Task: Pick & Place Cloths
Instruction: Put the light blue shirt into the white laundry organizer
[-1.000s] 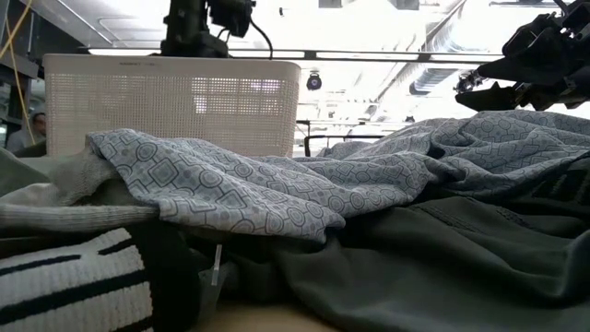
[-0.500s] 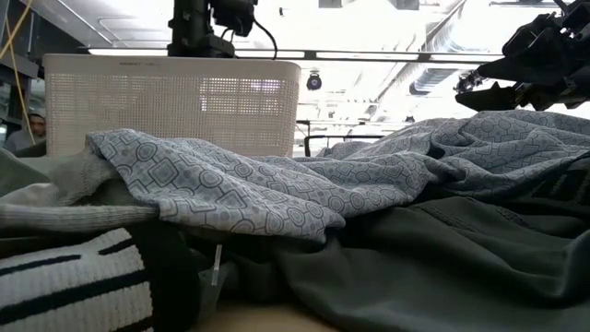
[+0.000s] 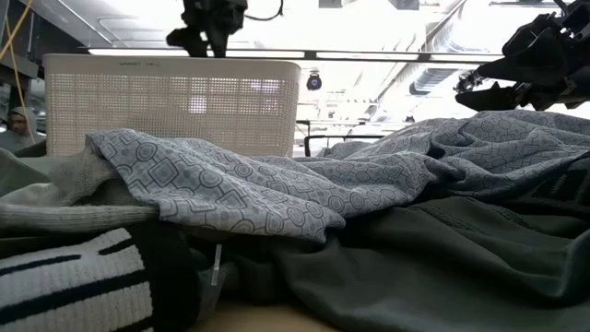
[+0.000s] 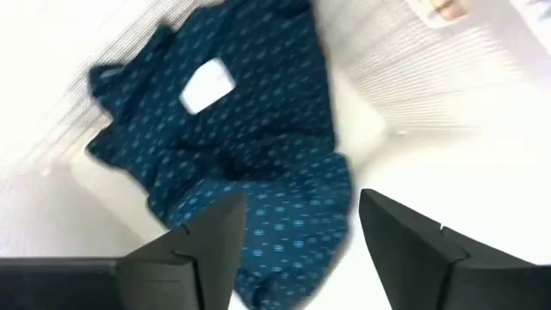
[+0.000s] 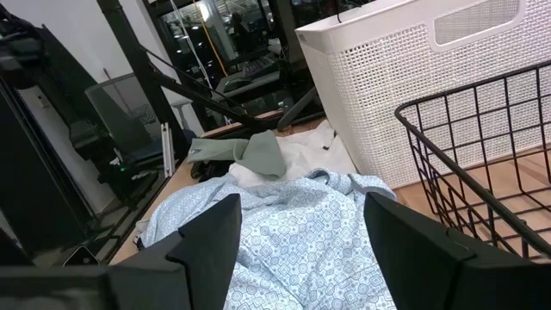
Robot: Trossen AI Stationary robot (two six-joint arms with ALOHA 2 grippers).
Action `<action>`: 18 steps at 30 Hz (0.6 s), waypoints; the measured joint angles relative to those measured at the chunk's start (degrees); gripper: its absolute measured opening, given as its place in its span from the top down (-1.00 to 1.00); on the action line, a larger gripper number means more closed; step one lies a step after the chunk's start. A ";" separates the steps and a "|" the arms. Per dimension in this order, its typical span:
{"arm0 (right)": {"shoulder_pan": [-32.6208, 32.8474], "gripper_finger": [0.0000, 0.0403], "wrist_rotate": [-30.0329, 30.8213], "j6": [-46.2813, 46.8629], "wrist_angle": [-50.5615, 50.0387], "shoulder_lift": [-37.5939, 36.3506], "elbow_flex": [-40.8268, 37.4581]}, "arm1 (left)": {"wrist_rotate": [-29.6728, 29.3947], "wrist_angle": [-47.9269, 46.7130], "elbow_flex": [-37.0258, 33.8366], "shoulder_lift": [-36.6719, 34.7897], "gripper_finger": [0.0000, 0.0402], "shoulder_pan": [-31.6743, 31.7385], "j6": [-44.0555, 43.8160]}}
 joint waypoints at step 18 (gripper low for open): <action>0.01 -0.18 0.00 0.00 0.01 0.00 0.01 | 4.70 18.66 3.14 1.38 -0.10 -14.16 25.12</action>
